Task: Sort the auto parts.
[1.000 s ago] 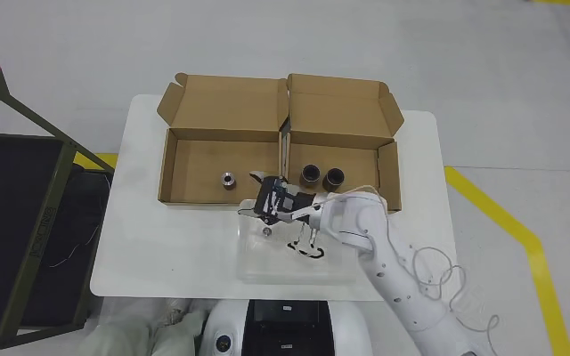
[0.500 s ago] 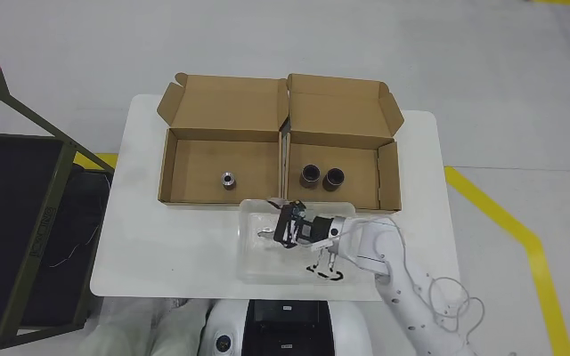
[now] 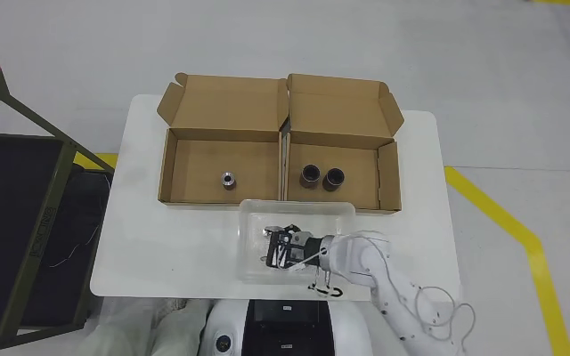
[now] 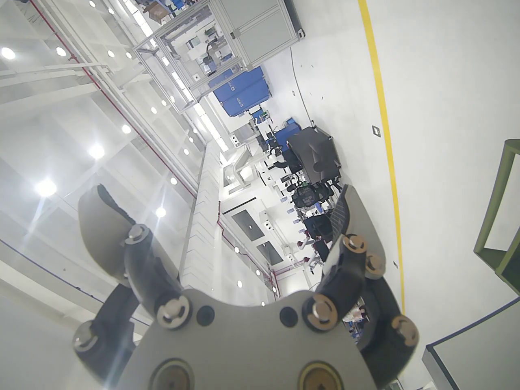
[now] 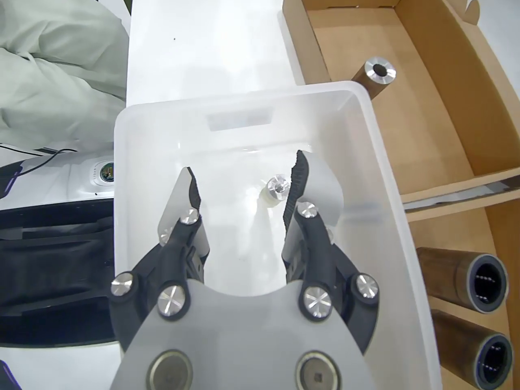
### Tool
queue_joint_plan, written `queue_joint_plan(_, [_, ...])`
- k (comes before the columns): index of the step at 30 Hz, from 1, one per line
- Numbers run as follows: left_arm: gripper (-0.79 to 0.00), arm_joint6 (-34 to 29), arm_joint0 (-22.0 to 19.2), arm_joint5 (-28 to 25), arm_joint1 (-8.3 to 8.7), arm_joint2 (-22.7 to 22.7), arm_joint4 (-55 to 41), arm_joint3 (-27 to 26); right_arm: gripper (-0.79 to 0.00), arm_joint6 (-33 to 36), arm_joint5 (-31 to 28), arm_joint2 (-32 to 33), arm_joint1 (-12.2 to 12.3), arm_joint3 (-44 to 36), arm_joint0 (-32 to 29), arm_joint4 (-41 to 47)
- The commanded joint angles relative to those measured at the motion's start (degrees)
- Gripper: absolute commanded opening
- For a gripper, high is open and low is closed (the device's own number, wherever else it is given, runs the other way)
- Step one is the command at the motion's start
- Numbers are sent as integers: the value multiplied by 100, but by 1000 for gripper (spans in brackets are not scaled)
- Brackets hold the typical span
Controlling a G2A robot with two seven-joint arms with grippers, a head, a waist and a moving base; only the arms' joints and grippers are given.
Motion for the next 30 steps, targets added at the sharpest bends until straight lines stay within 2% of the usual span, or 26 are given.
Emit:
queue_joint_plan(1, [0, 0, 0, 0, 0, 0, 0, 0, -308, -9, 65, -43, -3, 148, 56, 50])
queue_joint_plan(22, [0, 0, 0, 0, 0, 0, 0, 0, -329, -151, 600, -381, -19, 1076, 680, 54])
queue_joint_plan(30, [0, 0, 0, 0, 0, 0, 0, 0, -409, -242, 727, -552, -52, 1303, 872, 192])
